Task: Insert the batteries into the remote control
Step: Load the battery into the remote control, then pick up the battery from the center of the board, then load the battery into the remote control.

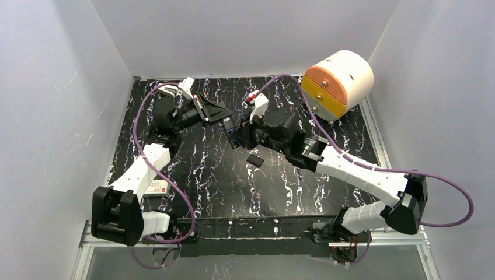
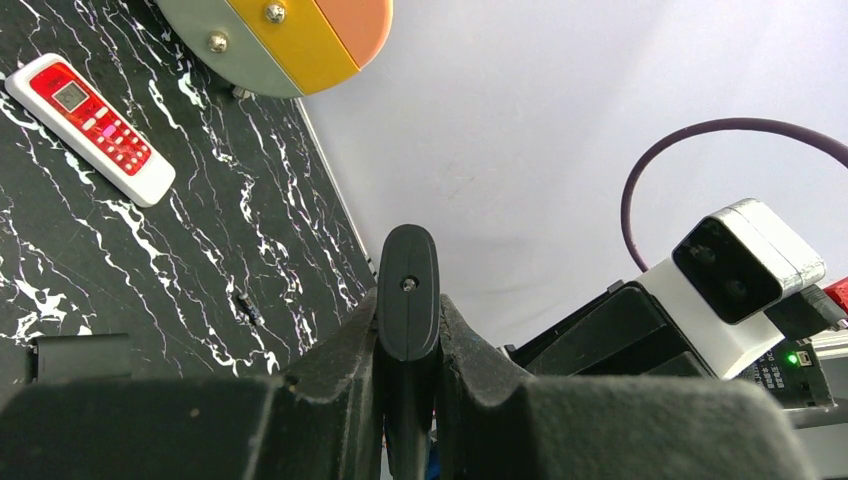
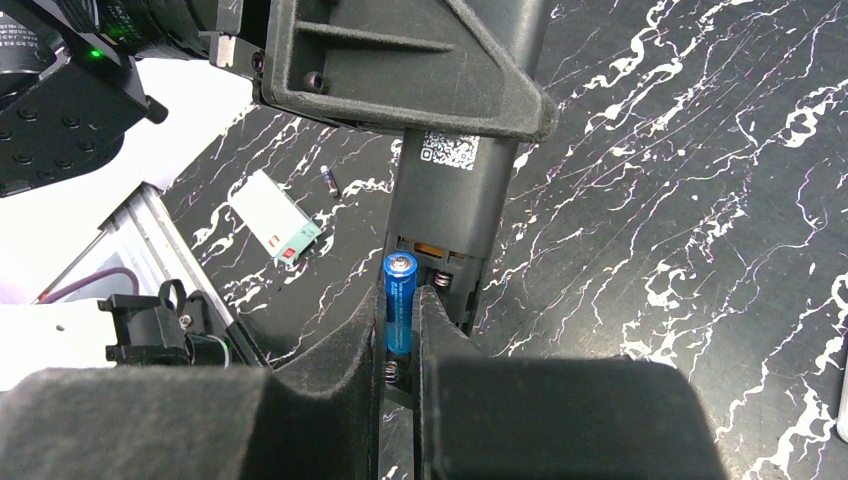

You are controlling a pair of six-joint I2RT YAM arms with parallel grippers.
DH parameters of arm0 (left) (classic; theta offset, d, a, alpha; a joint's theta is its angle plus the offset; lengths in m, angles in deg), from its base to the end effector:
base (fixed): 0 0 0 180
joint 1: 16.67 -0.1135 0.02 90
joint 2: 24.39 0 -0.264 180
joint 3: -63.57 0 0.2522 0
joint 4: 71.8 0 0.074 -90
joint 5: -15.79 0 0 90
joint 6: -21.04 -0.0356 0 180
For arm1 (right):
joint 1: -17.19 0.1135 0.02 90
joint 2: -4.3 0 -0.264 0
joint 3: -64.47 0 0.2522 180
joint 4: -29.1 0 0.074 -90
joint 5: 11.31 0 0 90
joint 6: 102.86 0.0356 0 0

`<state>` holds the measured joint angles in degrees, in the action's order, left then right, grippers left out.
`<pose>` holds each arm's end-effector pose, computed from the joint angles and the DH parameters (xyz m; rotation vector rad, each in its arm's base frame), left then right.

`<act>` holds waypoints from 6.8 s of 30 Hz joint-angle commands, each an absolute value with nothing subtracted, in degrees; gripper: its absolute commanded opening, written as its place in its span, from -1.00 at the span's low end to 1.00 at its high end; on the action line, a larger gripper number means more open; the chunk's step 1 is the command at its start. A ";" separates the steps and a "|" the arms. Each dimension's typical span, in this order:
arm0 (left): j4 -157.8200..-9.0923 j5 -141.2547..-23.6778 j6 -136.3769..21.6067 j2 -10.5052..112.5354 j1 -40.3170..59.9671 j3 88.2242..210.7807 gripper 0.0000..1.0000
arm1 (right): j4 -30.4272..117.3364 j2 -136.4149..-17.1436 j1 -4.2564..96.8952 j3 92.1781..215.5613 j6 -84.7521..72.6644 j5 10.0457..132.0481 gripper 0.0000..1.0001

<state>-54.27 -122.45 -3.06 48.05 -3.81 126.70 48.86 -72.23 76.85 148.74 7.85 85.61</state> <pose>0.2729 -0.0895 0.3384 0.0248 1.7307 -1.6587 0.1630 0.2700 0.3814 -0.5366 1.7917 0.8895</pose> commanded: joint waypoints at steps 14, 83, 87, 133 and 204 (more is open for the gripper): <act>-48.63 -122.54 -0.28 45.75 -3.67 127.96 -1.00 | 51.01 -72.77 77.30 151.21 7.41 86.22 -0.40; -32.39 -111.88 9.65 51.33 -3.67 129.09 -1.00 | 25.39 -78.67 62.54 147.37 65.45 62.85 0.12; -32.39 -112.04 9.46 51.46 -3.67 129.28 -1.00 | 26.93 -79.09 62.54 148.28 64.76 62.55 0.07; -71.23 -108.92 -23.15 35.80 -5.99 119.21 -1.00 | 84.45 -73.20 50.20 131.68 15.53 93.96 0.13; -51.43 -111.41 -12.95 59.29 4.86 115.03 -1.00 | 75.32 -86.85 69.42 154.76 16.06 71.95 -0.78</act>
